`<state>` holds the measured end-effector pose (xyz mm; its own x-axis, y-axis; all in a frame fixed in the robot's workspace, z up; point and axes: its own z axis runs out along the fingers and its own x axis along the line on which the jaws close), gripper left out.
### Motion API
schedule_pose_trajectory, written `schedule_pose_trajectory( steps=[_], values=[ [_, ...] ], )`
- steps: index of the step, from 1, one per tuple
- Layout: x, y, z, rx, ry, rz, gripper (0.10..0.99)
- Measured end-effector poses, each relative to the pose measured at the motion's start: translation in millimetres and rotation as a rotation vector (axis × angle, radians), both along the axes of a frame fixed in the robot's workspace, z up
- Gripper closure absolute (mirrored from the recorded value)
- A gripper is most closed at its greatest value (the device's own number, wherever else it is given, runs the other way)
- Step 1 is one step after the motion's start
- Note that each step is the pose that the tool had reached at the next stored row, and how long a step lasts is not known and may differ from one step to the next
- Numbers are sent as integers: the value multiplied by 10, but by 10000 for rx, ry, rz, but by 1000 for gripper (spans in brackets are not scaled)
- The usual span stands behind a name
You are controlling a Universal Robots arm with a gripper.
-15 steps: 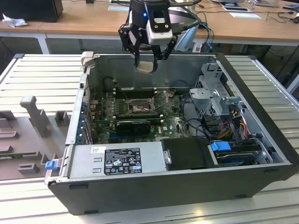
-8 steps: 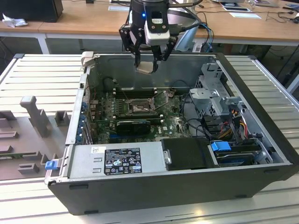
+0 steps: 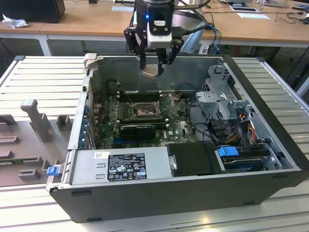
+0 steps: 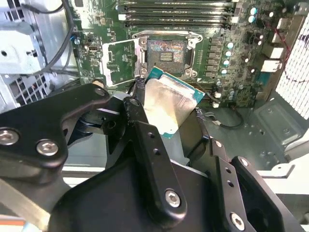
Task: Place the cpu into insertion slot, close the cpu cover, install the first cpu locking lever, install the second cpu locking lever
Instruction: 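Place the cpu into insertion slot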
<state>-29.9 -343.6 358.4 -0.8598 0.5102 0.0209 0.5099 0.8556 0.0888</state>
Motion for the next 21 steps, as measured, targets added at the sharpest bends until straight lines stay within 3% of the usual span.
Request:
schedule_pose_trajectory(
  steps=[6, 21],
  values=[
    [0, 0, -1, -1, 0, -1063, 557],
    [0, 0, -3, -1, 1, -2517, 557]
  ],
)
